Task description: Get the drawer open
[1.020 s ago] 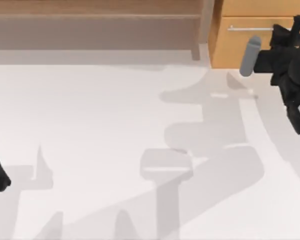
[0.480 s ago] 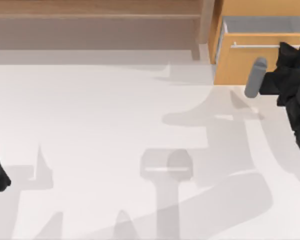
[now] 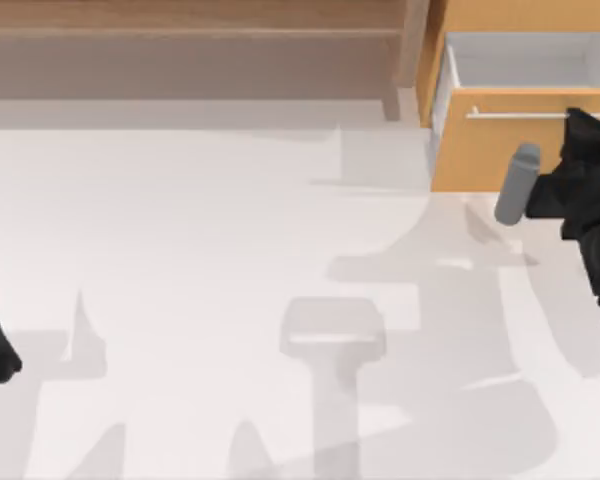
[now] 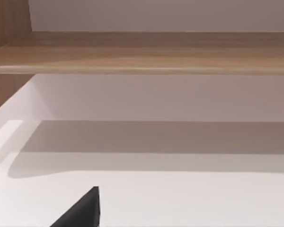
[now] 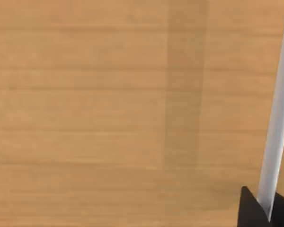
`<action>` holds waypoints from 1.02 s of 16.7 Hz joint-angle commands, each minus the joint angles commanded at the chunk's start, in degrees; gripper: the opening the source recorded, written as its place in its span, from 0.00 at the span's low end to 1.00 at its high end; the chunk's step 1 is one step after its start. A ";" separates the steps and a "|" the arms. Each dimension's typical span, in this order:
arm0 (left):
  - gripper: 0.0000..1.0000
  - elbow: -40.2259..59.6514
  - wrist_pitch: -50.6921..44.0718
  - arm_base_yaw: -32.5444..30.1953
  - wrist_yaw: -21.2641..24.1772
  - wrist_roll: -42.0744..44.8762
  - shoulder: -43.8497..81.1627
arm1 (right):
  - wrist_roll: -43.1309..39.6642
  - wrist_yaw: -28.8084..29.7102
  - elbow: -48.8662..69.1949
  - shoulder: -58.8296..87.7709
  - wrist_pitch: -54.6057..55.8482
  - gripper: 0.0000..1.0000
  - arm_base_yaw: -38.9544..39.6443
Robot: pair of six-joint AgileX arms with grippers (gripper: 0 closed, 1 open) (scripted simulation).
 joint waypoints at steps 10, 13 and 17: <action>1.00 0.00 0.00 0.00 0.00 0.00 0.00 | 0.06 1.48 -7.42 -2.99 5.23 0.00 1.43; 1.00 0.00 0.00 0.00 0.00 0.00 0.00 | 0.12 2.92 -12.27 -4.20 8.66 0.00 2.84; 1.00 0.00 0.00 0.00 0.00 0.00 0.00 | 0.14 5.05 -19.61 -6.21 13.75 0.00 4.96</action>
